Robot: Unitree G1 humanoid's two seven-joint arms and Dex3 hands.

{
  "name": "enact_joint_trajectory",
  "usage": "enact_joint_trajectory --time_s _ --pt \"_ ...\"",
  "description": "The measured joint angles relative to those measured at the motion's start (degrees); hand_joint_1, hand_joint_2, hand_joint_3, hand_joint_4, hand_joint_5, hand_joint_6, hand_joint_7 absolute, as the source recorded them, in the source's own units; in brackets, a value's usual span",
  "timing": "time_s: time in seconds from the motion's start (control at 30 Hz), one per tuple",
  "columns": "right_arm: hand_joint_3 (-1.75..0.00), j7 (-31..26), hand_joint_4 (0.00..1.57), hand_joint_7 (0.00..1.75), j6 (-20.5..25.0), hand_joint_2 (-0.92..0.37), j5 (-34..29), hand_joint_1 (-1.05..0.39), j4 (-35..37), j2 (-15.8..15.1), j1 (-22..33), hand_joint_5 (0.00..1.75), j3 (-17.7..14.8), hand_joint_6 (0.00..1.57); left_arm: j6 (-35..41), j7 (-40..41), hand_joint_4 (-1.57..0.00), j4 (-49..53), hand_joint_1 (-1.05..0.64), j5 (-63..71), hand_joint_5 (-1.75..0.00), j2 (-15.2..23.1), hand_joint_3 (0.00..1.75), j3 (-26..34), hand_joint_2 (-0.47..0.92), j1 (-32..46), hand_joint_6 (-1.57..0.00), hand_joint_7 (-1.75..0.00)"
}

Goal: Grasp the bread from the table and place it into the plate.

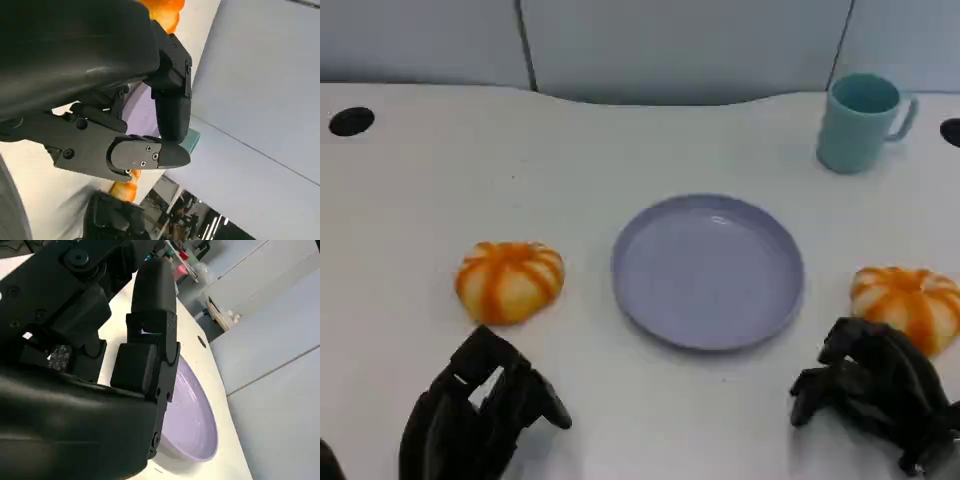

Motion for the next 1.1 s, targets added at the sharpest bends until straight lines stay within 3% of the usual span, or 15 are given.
enact_joint_trajectory --time_s 1.1 --pt "0.00 -2.07 1.57 0.51 -0.21 -0.53 1.05 -1.05 -5.48 0.59 4.47 0.73 0.02 1.57 0.87 0.05 -0.69 -0.90 -0.52 0.31 -1.75 0.11 0.28 0.04 0.92 0.67 -0.45 -1.71"
